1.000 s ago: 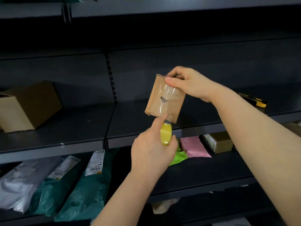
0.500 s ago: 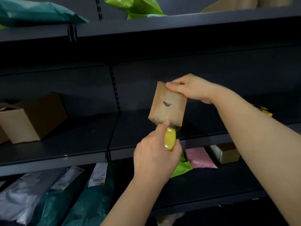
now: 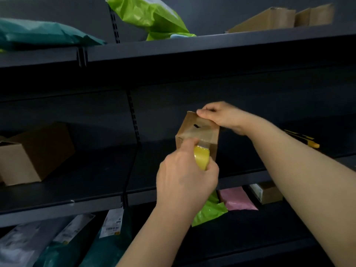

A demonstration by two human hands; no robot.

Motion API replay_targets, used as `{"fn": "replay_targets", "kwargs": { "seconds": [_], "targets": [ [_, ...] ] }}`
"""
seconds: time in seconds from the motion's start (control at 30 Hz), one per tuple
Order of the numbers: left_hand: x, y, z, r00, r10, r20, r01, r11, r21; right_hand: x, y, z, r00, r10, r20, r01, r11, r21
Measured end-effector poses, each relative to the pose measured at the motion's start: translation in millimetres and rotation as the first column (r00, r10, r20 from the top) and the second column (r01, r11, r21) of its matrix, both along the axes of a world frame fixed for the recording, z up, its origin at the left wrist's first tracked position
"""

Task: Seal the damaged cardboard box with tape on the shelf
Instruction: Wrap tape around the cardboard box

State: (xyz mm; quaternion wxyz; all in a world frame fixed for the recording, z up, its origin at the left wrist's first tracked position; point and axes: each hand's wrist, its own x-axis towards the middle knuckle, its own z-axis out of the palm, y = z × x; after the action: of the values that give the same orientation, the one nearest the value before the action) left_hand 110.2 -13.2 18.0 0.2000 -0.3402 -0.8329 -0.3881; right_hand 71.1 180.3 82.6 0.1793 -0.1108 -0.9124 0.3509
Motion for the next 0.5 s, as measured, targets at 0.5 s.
{"fn": "replay_targets", "kwargs": {
  "seconds": [0.5],
  "targets": [
    [-16,2,-34,0.977,-0.085,0.194,0.084,0.996,0.014,-1,-29,-6,0.968,-0.019,0.248,-0.082,0.917,0.39]
  ]
}}
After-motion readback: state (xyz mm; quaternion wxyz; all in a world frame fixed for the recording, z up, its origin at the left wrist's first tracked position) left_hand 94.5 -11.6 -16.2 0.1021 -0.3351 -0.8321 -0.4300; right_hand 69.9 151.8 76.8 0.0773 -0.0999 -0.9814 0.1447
